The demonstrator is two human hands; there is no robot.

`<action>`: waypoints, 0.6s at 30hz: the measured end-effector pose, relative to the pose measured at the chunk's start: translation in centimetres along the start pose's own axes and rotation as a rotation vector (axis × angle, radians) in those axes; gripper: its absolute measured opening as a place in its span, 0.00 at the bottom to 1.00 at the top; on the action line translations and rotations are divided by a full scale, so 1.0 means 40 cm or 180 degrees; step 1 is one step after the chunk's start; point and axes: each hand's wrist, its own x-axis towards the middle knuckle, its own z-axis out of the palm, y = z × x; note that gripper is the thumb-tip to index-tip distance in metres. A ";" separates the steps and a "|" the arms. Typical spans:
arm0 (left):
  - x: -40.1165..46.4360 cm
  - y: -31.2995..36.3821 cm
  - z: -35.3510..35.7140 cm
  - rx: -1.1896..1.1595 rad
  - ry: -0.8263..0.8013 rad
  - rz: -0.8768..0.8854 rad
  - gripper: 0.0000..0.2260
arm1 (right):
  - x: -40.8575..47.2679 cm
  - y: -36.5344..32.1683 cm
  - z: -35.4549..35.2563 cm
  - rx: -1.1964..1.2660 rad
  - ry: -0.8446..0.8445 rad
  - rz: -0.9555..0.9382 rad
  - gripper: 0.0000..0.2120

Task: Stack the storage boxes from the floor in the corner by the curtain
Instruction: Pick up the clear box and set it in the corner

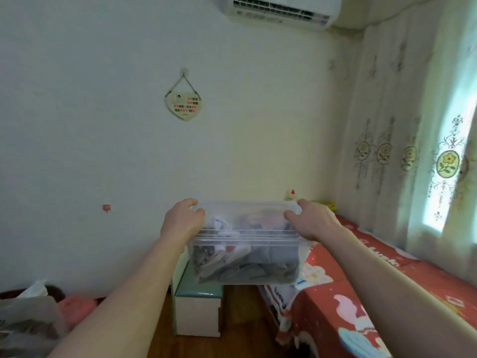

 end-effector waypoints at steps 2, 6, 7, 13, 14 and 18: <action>0.000 0.023 0.027 -0.0024 -0.0119 0.0092 0.19 | -0.028 0.033 -0.019 -0.0042 0.0047 0.0143 0.31; -0.008 0.067 0.072 -0.0074 -0.0333 0.0302 0.18 | -0.086 0.087 -0.050 -0.0002 0.0162 0.0407 0.28; -0.014 0.082 0.085 -0.0099 -0.0387 0.0376 0.18 | -0.102 0.103 -0.062 -0.0017 0.0190 0.0493 0.28; -0.064 0.189 0.148 -0.0281 -0.0798 0.0797 0.18 | -0.229 0.196 -0.134 0.0006 0.0434 0.1088 0.31; -0.075 0.207 0.156 -0.0308 -0.0862 0.0878 0.19 | -0.251 0.210 -0.144 0.0011 0.0493 0.1170 0.32; -0.132 0.273 0.197 -0.0374 -0.1098 0.1239 0.18 | -0.359 0.262 -0.188 -0.0022 0.0659 0.1504 0.33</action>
